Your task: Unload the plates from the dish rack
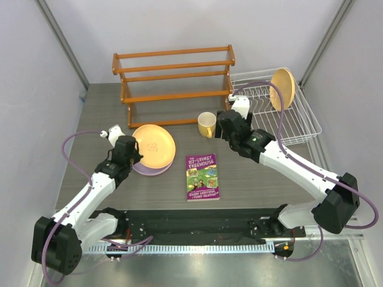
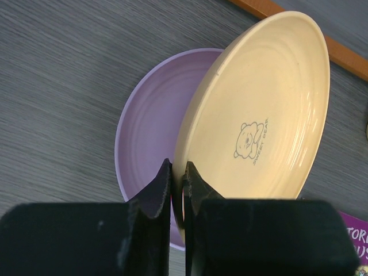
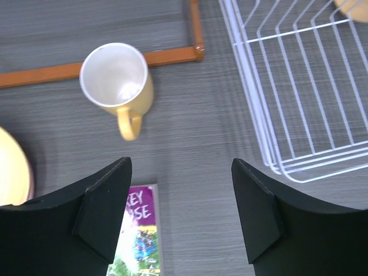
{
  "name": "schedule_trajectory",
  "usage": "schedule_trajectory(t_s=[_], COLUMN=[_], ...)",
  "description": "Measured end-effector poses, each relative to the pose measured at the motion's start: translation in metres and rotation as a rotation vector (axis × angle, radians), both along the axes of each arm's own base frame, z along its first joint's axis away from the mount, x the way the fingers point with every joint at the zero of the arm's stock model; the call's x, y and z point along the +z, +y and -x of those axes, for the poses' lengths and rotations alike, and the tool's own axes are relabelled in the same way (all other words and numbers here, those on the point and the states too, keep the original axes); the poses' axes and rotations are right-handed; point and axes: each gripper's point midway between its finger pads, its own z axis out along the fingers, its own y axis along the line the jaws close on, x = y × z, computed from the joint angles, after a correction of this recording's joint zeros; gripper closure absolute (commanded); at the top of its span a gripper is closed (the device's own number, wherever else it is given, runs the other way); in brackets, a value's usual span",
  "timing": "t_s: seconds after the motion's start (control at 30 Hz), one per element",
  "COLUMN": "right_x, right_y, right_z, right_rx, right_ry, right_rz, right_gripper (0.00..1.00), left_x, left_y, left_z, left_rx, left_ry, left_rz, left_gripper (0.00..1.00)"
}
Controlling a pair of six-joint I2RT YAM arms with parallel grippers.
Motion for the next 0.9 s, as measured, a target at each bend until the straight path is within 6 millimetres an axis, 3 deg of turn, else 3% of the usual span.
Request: schedule_trajectory(t_s=[0.17,0.27,0.37,0.47,0.6,0.77,0.9], right_x=[0.008,0.017,0.029,0.042,0.052,0.053,0.051], right_y=[-0.029,-0.057,-0.091,-0.126,-0.156,-0.191,-0.231], right_z=[-0.011,-0.023,-0.035,-0.044,-0.053,-0.072,-0.092], right_rx=[-0.075,-0.150,-0.246,-0.333,-0.403,-0.475,-0.574], right_ry=[-0.019,-0.039,-0.059,-0.078,-0.092,-0.078,-0.066], right_rz=[0.058,0.087,0.110,0.133,0.163,0.217,0.256], right_gripper=[0.24,0.23,0.22,0.21,0.20,0.18,0.18], left_x=[-0.001,-0.001,-0.002,-0.001,0.004,0.008,0.008], left_y=[0.000,0.001,0.001,0.003,0.004,0.008,0.007], left_z=[0.000,0.000,0.001,0.003,0.003,0.003,0.004], left_rx=[0.003,0.001,-0.006,-0.008,-0.003,0.008,-0.010], left_ry=[0.001,0.002,0.008,0.008,-0.011,-0.025,-0.021], left_rz=[0.002,-0.001,-0.013,-0.022,-0.022,-0.030,-0.042], left_gripper=[0.88,0.76,0.55,0.54,0.49,0.46,0.45])
